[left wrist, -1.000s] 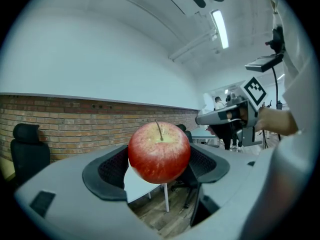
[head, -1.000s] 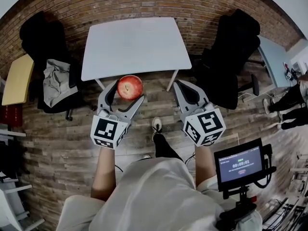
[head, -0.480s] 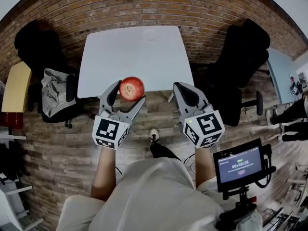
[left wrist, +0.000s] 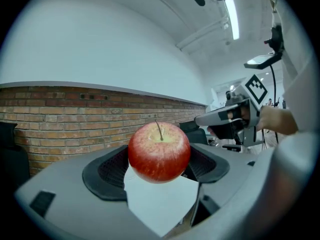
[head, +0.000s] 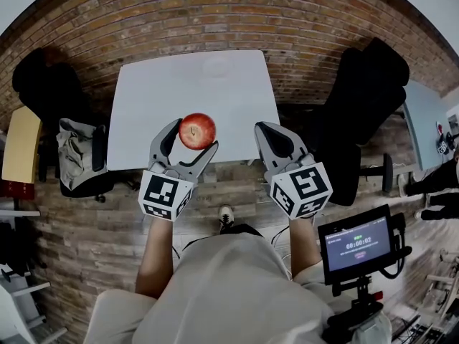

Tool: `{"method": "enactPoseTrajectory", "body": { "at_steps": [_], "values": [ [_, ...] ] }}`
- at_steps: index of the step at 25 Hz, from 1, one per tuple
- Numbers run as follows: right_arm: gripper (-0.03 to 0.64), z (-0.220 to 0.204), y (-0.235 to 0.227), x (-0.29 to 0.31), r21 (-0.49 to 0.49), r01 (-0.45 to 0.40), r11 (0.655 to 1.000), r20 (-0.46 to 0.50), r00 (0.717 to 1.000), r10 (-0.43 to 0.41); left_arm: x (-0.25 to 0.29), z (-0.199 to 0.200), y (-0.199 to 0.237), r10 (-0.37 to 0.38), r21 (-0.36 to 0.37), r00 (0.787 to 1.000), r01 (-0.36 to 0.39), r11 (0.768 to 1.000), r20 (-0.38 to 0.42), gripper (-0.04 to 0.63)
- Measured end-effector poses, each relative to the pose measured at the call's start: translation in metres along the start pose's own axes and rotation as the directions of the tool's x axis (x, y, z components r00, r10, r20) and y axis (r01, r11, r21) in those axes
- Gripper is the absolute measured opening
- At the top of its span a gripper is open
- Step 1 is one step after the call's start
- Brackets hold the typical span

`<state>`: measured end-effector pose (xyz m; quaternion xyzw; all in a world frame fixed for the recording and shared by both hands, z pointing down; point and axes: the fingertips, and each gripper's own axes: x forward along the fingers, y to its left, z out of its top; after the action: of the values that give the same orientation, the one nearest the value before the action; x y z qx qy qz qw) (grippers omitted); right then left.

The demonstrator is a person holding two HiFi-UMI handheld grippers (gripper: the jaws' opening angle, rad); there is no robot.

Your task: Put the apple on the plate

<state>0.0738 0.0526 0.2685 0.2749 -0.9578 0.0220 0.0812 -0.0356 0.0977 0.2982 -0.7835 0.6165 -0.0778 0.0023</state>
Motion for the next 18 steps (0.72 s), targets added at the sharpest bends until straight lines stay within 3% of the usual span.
{"method": "enactPoseTrajectory", "body": {
  "at_steps": [9,18],
  "values": [
    [0.003,-0.004,-0.046,0.050,0.019,-0.049,0.999,-0.018,0.999,0.049,0.067,-0.004,0.028,0.029,-0.001,0.999,-0.029,1.000,-0.040,0.383],
    [0.003,-0.012,-0.083,0.088,0.045,-0.004,0.999,-0.037,0.999,0.006,0.123,-0.021,0.057,-0.007,0.007,0.996,0.008,1.000,-0.092,0.383]
  ]
}}
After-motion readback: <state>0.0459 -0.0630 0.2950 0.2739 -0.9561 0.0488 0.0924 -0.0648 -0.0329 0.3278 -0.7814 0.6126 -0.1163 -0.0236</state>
